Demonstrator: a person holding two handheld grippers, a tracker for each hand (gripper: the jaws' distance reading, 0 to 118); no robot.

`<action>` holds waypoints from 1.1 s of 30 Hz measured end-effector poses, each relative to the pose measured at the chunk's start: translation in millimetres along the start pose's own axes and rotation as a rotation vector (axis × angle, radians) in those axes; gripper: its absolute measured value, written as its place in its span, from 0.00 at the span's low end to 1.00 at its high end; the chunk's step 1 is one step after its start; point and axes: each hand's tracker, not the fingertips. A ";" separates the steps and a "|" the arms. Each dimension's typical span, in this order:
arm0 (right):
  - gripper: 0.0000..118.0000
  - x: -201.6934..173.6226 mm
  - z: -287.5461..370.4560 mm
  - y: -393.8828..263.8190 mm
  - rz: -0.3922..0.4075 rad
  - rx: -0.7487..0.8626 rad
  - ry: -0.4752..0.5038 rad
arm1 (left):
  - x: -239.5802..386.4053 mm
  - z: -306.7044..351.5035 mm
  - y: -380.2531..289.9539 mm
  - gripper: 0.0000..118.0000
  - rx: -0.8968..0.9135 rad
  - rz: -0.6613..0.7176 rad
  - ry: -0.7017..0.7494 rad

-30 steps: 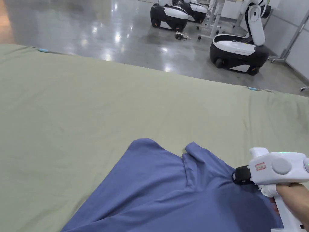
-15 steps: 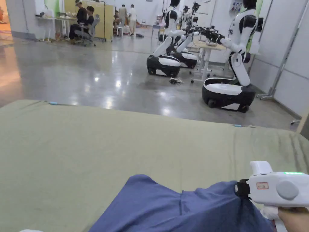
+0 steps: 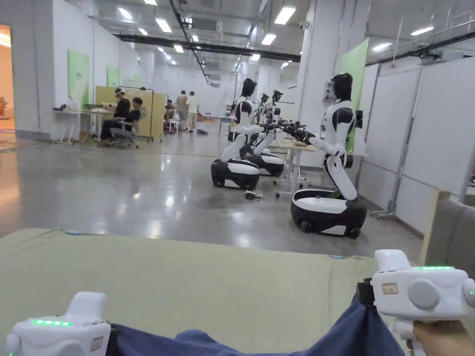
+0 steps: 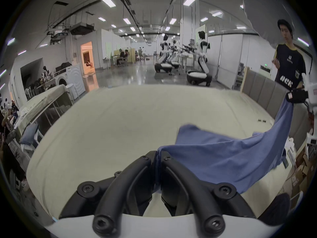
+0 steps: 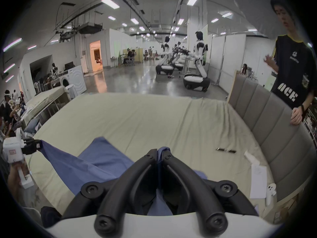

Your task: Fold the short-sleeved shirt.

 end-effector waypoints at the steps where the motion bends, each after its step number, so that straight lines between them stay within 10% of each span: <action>1: 0.05 4.5 5.6 11.4 0.018 0.025 -0.025 | 1.1 3.7 16.5 0.06 0.031 -0.018 0.008; 21: 0.05 36.1 37.9 272.7 0.010 0.486 -0.161 | 9.4 -0.1 326.8 0.06 0.433 0.025 0.192; 33: 0.05 29.2 -67.9 261.1 -0.042 0.439 -0.124 | 4.1 -94.0 323.4 0.06 0.353 0.005 0.279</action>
